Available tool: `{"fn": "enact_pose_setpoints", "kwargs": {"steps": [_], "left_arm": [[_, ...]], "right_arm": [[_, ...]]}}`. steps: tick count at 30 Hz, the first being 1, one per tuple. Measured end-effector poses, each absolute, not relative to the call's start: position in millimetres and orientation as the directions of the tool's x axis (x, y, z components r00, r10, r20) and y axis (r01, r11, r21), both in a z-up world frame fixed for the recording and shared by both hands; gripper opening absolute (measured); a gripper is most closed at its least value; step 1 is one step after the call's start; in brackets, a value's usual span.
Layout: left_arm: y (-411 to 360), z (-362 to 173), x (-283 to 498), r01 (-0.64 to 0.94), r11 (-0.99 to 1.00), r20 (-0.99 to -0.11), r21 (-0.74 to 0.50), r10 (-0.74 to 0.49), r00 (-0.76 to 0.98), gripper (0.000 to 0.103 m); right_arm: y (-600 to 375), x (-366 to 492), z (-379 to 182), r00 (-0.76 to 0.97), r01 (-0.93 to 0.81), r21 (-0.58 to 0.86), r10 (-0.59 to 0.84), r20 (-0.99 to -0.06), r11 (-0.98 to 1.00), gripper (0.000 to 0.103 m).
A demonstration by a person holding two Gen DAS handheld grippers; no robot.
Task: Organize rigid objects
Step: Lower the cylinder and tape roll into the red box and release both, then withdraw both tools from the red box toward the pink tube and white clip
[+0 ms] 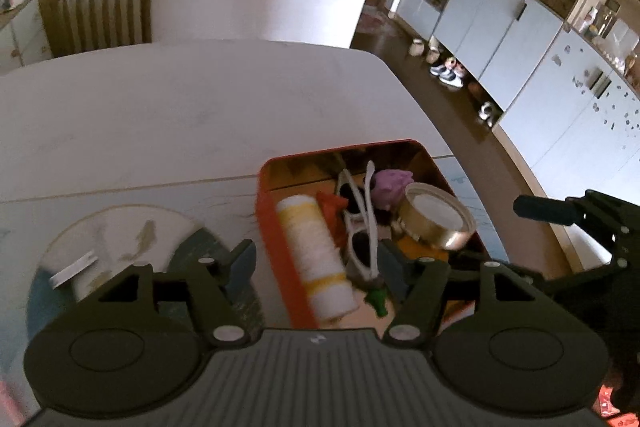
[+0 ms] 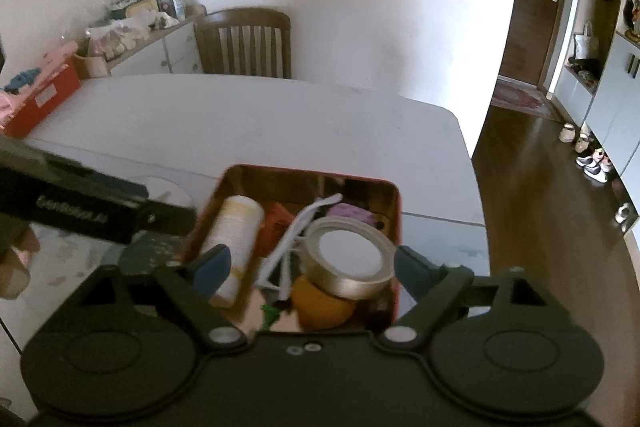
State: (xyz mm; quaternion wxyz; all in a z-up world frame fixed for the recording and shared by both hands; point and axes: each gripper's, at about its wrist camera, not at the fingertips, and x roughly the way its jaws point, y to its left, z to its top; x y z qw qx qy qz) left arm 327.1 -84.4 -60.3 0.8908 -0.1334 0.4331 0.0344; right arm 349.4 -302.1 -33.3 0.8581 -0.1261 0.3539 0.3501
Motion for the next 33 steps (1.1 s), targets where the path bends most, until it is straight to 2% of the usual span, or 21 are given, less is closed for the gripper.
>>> {"fn": "enact_pose_setpoints", "kwargs": {"steps": [11, 13, 14, 18, 24, 33], "left_arm": [[-51.2, -45.4, 247.7, -0.209, 0.961, -0.735, -0.182, 0.008, 0.678, 0.066], [-41.3, -44.2, 234.1, -0.233, 0.957, -0.733, -0.173, 0.033, 0.679, 0.070], [-35.9, -43.9, 226.7, -0.244, 0.956, -0.731, -0.166, 0.047, 0.680, 0.075], [-11.5, -42.4, 203.5, -0.273, 0.949, -0.724, -0.158, 0.077, 0.685, 0.079], [24.1, -47.3, 170.0, -0.331, 0.937, -0.734, -0.115, 0.145, 0.664, 0.081], [72.2, -66.2, 129.2, -0.430, 0.893, -0.752, -0.133, 0.192, 0.631, 0.081]], "right_arm": [[-260.2, 304.7, -19.6, 0.481, -0.711, 0.075, 0.561, -0.673, 0.699, 0.097], [-249.4, 296.0, -18.4, 0.477, -0.717, 0.077, 0.569, -0.670, 0.693, 0.098], [-243.9, 291.6, -18.0, 0.476, -0.720, 0.080, 0.574, -0.667, 0.689, 0.099], [-223.3, 275.6, -18.0, 0.466, -0.729, 0.091, 0.590, -0.659, 0.678, 0.102], [-187.8, 256.5, -21.8, 0.456, -0.737, 0.093, 0.595, -0.662, 0.669, 0.103], [-129.9, 243.4, -36.3, 0.433, -0.769, 0.060, 0.588, -0.683, 0.636, 0.103]]}}
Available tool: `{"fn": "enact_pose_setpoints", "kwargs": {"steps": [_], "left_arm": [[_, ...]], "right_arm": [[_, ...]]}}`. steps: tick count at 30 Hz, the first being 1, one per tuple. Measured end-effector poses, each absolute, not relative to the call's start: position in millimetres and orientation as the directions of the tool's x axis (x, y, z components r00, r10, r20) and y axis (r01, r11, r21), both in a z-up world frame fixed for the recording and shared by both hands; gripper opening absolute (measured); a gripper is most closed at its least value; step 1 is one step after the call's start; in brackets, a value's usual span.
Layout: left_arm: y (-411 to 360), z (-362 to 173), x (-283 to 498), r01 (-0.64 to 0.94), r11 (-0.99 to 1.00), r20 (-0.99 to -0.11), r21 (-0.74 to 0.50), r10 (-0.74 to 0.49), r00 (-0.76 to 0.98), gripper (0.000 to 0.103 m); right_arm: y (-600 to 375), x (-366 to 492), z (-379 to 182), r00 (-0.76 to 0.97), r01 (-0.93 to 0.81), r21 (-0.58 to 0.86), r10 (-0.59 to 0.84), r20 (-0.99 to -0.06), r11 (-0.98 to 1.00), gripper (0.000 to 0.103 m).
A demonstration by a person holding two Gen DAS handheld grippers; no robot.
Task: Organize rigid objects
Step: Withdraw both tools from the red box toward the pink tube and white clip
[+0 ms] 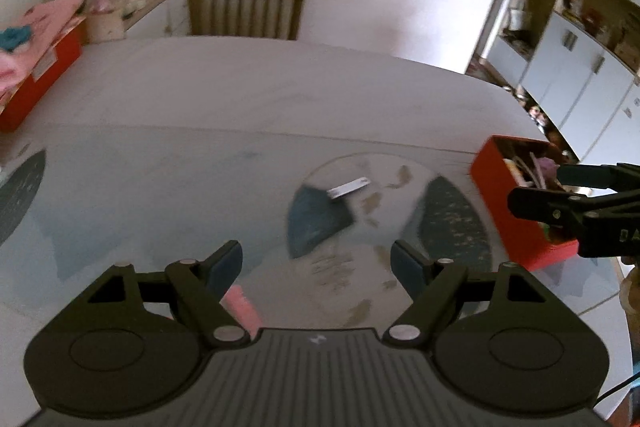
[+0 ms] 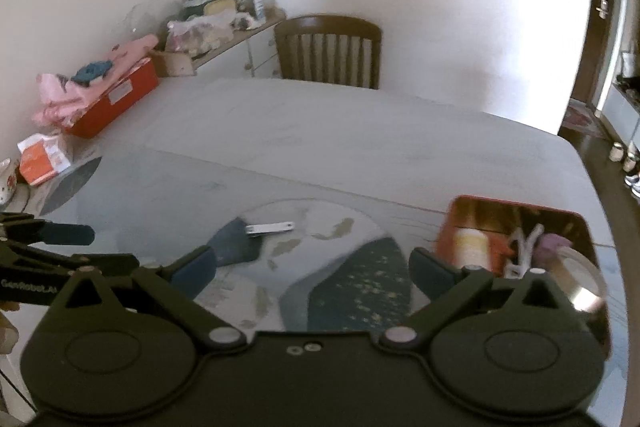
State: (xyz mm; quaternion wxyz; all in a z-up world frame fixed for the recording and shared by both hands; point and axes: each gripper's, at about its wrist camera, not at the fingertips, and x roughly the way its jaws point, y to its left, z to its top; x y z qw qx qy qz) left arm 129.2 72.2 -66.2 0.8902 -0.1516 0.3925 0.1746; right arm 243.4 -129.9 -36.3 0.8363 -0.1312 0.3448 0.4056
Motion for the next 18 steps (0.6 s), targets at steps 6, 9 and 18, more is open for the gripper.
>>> {"fn": "enact_pose_setpoints", "kwargs": {"steps": [6, 9, 18], "left_arm": [[94.0, -87.2, 110.6, -0.506, 0.854, -0.768, -0.125, 0.239, 0.594, 0.081], [99.2, -99.7, 106.0, -0.531, 0.839, -0.775, -0.117, 0.258, 0.577, 0.081], [103.4, -129.6, 106.4, -0.580, 0.805, -0.792, -0.127, 0.270, 0.548, 0.081]], "right_arm": [[-92.9, 247.0, -53.0, 0.407, -0.790, 0.040, 0.572, -0.712, 0.612, 0.103], [-73.6, 252.8, -61.1, 0.405, -0.791, 0.031, 0.561, -0.722, 0.611, 0.103], [-20.0, 281.5, -96.5, 0.431, -0.743, 0.006, 0.485, -0.761, 0.669, 0.102]]}}
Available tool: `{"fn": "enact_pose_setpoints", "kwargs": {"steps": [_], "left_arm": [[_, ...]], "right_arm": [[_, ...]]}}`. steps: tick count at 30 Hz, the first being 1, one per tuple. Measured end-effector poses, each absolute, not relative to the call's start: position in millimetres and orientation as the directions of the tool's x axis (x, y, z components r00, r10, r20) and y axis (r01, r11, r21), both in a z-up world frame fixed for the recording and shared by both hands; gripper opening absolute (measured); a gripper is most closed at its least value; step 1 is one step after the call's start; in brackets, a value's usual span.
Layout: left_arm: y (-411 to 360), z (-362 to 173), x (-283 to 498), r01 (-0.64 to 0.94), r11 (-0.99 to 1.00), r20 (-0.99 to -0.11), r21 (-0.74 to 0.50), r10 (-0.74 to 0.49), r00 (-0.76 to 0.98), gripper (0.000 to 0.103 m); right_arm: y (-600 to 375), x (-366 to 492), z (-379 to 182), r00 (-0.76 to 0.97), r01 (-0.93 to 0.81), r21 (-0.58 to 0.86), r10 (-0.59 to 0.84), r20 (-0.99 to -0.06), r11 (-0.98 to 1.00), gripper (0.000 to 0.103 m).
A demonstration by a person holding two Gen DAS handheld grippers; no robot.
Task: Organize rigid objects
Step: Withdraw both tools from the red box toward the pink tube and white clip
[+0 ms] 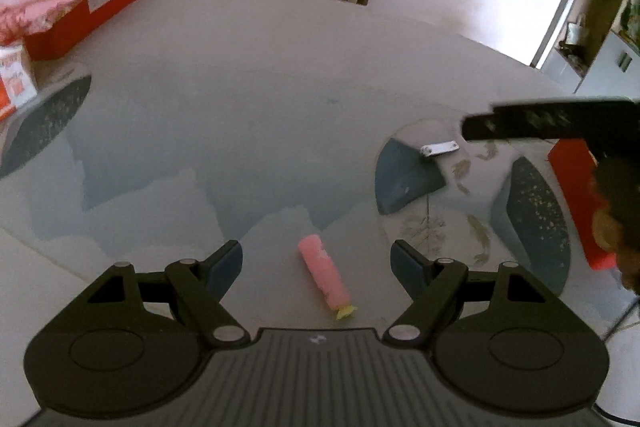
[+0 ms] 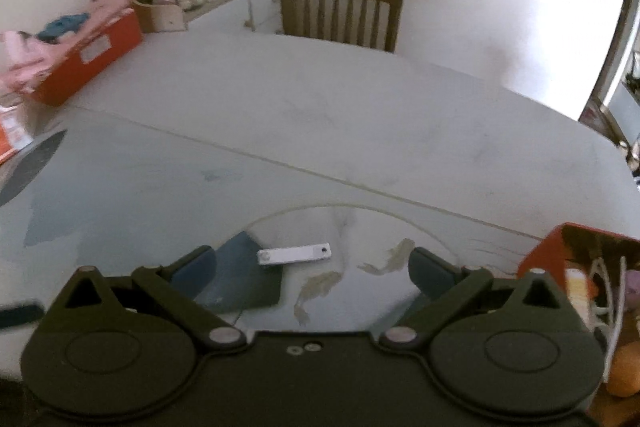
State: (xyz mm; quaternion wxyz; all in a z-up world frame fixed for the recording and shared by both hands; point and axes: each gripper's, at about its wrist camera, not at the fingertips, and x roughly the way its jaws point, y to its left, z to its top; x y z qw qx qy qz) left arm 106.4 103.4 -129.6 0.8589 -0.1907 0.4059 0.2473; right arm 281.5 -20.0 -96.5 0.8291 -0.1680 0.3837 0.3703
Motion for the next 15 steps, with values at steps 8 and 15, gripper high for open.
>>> {"fn": "enact_pose_setpoints", "kwargs": {"steps": [8, 15], "left_arm": [[96.0, -150.5, 109.4, -0.593, 0.796, -0.804, -0.119, 0.273, 0.528, 0.080], [93.3, -159.9, 109.9, -0.600, 0.793, -0.807, -0.107, 0.283, 0.519, 0.080]], "right_arm": [[8.3, 295.9, -125.1, 0.476, -0.687, -0.054, 0.392, -0.788, 0.724, 0.101], [15.6, 299.5, -142.3, 0.495, -0.670, -0.098, 0.344, -0.798, 0.736, 0.098]]}}
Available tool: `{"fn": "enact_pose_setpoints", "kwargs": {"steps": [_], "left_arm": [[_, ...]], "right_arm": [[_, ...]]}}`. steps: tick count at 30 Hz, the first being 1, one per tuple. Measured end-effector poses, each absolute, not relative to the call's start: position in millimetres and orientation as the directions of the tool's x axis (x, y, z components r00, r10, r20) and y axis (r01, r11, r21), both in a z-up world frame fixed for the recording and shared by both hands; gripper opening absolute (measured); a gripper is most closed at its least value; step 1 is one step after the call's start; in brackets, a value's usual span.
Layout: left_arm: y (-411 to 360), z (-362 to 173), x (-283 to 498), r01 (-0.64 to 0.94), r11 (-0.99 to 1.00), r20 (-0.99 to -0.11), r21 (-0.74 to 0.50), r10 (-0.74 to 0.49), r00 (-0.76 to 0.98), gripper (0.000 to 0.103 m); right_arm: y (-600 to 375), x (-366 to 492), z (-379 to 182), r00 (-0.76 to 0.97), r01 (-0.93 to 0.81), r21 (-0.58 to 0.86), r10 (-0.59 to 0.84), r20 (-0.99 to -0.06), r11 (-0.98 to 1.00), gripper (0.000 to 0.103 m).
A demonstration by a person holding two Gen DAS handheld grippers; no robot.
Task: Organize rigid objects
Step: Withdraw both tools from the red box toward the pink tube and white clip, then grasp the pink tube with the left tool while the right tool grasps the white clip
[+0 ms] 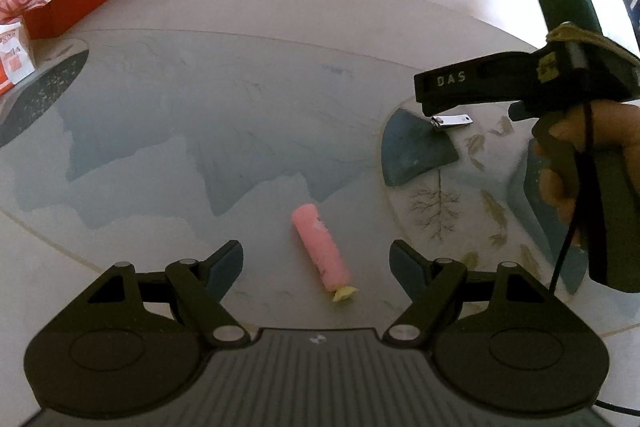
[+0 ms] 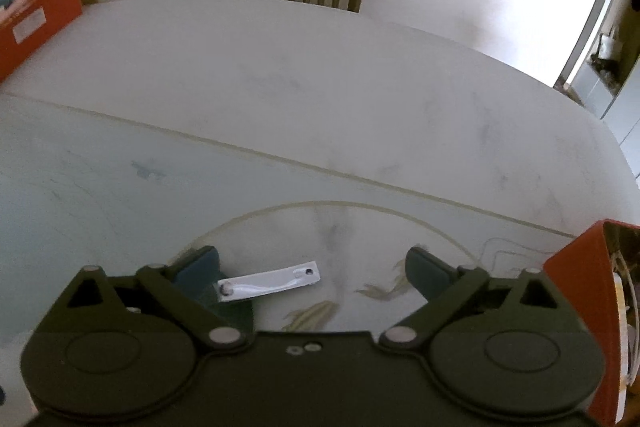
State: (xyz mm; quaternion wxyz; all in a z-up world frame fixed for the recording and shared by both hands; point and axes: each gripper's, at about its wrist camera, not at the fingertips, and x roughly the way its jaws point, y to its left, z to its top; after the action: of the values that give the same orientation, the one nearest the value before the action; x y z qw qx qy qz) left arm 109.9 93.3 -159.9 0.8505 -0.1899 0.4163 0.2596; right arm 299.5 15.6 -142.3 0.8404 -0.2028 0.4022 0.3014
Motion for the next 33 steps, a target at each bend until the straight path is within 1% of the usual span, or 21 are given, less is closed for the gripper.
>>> {"fn": "enact_pose_setpoints", "kwargs": {"steps": [4, 6, 8, 10, 12, 13, 14, 15, 17, 18, 19, 20, 21, 22, 23, 28, 33], "left_arm": [[92.6, -162.3, 112.3, -0.594, 0.798, -0.807, -0.101, 0.284, 0.518, 0.075], [92.6, -163.0, 112.6, -0.595, 0.798, -0.807, -0.100, 0.285, 0.518, 0.068], [91.9, -163.2, 113.8, -0.593, 0.800, -0.804, -0.090, 0.293, 0.517, 0.066], [91.2, -163.4, 114.5, -0.589, 0.804, -0.801, -0.083, 0.297, 0.519, 0.059], [89.9, -163.2, 114.8, -0.589, 0.805, -0.800, -0.072, 0.306, 0.516, 0.049], [89.4, -163.2, 115.0, -0.589, 0.805, -0.800, -0.065, 0.310, 0.513, 0.047], [88.8, -163.1, 115.2, -0.591, 0.805, -0.801, -0.054, 0.319, 0.507, 0.042], [88.1, -163.0, 115.7, -0.592, 0.805, -0.802, -0.040, 0.328, 0.500, 0.036], [88.2, -162.6, 115.8, -0.592, 0.805, -0.803, -0.031, 0.332, 0.494, 0.032], [88.3, -162.7, 115.6, -0.592, 0.805, -0.803, -0.028, 0.334, 0.493, 0.029], [88.4, -162.6, 115.5, -0.594, 0.804, -0.804, -0.023, 0.339, 0.489, 0.026], [88.6, -162.4, 115.5, -0.596, 0.803, -0.804, -0.018, 0.342, 0.486, 0.021], [89.1, -162.0, 115.2, -0.595, 0.804, -0.805, -0.021, 0.339, 0.487, 0.017], [89.5, -161.4, 114.8, -0.593, 0.805, -0.806, -0.025, 0.335, 0.488, 0.016], [90.3, -161.2, 114.3, -0.593, 0.805, -0.807, -0.027, 0.333, 0.488, 0.016], [93.6, -159.5, 113.4, -0.592, 0.805, -0.812, -0.044, 0.316, 0.490, 0.015], [98.9, -157.0, 111.4, -0.603, 0.795, -0.815, -0.073, 0.301, 0.495, 0.015]], "right_arm": [[10.3, 297.5, -144.2, 0.491, -0.678, -0.102, 0.345, -0.800, 0.728, 0.095], [5.3, 296.9, -144.4, 0.489, -0.680, -0.099, 0.348, -0.800, 0.727, 0.094], [-1.4, 295.1, -143.6, 0.484, -0.681, -0.093, 0.351, -0.802, 0.726, 0.092], [-9.0, 293.9, -142.9, 0.476, -0.687, -0.083, 0.360, -0.802, 0.722, 0.089], [-15.4, 292.1, -141.8, 0.471, -0.695, -0.077, 0.371, -0.800, 0.715, 0.085], [-17.6, 291.5, -141.3, 0.465, -0.703, -0.071, 0.383, -0.798, 0.707, 0.080], [-19.5, 291.1, -140.4, 0.457, -0.712, -0.062, 0.395, -0.797, 0.699, 0.072], [-20.9, 290.6, -139.4, 0.449, -0.717, -0.053, 0.402, -0.798, 0.695, 0.068], [-22.6, 289.5, -137.3, 0.435, -0.726, -0.037, 0.416, -0.798, 0.687, 0.052], [-23.0, 287.9, -136.5, 0.432, -0.732, -0.038, 0.420, -0.798, 0.680, 0.049], [-23.1, 286.2, -135.8, 0.429, -0.739, -0.040, 0.424, -0.797, 0.673, 0.043], [-23.0, 284.6, -135.1, 0.425, -0.745, -0.040, 0.429, -0.797, 0.665, 0.033], [-22.6, 283.1, -134.4, 0.421, -0.751, -0.041, 0.431, -0.798, 0.659, 0.028], [-22.4, 281.6, -134.0, 0.422, -0.752, -0.045, 0.428, -0.799, 0.657, 0.015], [-22.0, 280.4, -133.2, 0.427, -0.753, -0.054, 0.424, -0.799, 0.656, 0.011], [-24.0, 275.6, -126.5, 0.440, -0.766, -0.083, 0.427, -0.790, 0.637, 0.010], [-37.5, 273.6, -111.8, 0.434, -0.768, -0.056, 0.454, -0.778, 0.638, 0.010]]}}
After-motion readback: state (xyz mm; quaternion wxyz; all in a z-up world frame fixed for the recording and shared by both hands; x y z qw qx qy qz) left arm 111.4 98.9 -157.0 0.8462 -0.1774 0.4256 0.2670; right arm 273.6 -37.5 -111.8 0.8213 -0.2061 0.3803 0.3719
